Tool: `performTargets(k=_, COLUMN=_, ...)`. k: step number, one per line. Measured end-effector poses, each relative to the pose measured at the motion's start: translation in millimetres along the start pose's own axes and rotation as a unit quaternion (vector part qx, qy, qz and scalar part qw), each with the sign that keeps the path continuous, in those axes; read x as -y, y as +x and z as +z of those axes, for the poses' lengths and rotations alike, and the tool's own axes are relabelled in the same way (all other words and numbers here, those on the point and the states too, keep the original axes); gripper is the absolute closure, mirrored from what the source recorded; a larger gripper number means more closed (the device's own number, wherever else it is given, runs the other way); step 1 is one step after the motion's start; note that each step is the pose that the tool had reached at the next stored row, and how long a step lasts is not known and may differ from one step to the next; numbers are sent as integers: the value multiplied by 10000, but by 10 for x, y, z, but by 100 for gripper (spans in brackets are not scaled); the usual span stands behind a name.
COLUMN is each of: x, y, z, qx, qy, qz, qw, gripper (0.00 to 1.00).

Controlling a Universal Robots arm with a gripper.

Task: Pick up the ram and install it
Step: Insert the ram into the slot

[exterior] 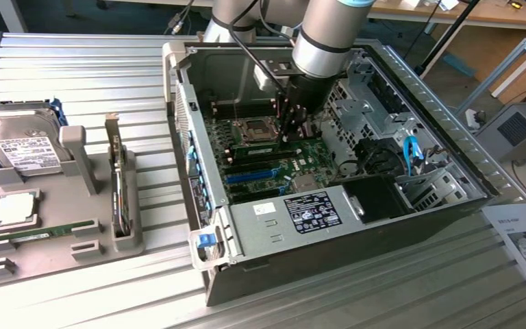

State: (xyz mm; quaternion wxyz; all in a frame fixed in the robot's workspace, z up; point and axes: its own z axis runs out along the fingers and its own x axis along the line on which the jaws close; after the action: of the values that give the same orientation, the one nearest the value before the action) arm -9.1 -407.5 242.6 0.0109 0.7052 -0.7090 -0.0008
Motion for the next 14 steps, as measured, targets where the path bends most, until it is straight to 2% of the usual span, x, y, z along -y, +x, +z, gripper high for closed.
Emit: performTargets(k=14, x=1, y=-1, z=23, qx=0, qy=0, qz=0, qw=10000, gripper=88)
